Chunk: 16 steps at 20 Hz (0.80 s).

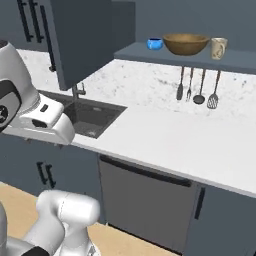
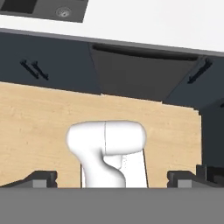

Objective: Gather all objects into one cabinet and sort the glasses and bowls to opposite sides.

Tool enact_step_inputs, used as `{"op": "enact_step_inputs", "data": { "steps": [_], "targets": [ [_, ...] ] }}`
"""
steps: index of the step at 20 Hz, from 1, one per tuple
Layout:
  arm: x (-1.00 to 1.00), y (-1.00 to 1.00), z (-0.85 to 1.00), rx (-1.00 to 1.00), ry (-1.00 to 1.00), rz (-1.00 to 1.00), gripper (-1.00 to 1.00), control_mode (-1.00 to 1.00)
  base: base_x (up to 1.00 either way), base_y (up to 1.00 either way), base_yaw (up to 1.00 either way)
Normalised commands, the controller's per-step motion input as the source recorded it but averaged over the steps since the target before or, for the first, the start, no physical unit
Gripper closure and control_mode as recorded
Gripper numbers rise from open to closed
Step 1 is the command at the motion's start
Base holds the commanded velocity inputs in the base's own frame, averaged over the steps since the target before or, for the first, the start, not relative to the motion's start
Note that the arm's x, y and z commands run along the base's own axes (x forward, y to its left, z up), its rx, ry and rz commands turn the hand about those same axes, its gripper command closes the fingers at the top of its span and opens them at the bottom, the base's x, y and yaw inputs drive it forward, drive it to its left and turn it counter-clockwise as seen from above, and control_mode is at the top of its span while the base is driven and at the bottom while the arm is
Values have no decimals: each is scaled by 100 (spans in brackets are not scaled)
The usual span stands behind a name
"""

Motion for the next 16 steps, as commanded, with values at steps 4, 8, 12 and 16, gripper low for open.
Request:
{"op": "enact_step_inputs", "data": {
  "steps": [4, 8, 12, 16],
  "targets": [
    [0, 0, 0, 0, 0, 0, -100, 100, 0, 65, 81],
    [0, 0, 0, 0, 0, 0, -100, 100, -1, 57, 92],
    [0, 0, 0, 0, 0, 0, -100, 100, 0, 55, 90],
    [0, 0, 0, 0, 0, 0, -100, 100, 0, 43, 89]
  ]
}}
